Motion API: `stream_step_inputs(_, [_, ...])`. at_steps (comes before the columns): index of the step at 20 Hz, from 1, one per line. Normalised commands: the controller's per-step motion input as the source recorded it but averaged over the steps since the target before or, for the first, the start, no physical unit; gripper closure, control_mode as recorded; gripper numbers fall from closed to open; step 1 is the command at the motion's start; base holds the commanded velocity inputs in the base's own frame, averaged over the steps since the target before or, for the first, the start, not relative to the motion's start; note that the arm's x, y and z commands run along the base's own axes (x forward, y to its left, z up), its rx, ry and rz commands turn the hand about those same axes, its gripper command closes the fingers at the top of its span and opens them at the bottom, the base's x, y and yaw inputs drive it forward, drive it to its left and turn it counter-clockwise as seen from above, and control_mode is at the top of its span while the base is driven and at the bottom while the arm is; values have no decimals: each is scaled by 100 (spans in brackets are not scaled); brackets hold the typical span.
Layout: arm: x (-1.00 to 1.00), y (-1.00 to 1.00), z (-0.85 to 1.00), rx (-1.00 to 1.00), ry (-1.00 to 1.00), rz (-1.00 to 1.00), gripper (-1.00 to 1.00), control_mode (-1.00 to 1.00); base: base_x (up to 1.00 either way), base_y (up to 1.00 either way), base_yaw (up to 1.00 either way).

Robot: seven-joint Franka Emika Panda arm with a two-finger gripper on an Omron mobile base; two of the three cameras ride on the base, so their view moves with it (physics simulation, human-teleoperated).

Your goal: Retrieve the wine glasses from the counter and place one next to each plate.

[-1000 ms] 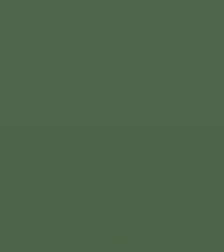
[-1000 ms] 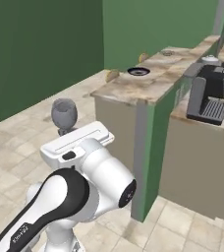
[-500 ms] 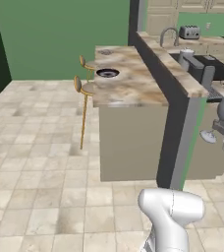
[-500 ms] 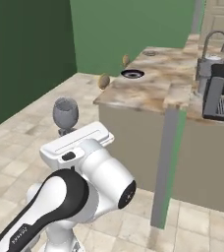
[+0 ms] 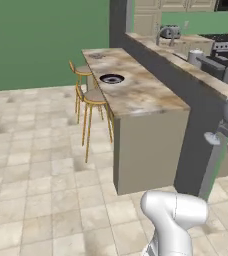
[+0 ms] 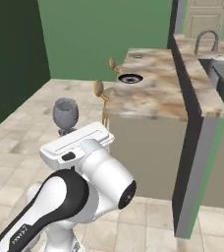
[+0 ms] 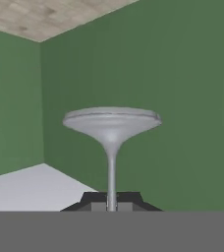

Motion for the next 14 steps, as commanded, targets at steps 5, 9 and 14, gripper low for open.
stream_step_inputs(5, [0, 0, 0, 0, 0, 0, 100, 100, 66, 100, -37])
stream_step_inputs(9, [0, 0, 0, 0, 0, 0, 100, 100, 68, 100, -41])
stream_step_inputs(14, [0, 0, 0, 0, 0, 0, 100, 100, 72, 100, -47])
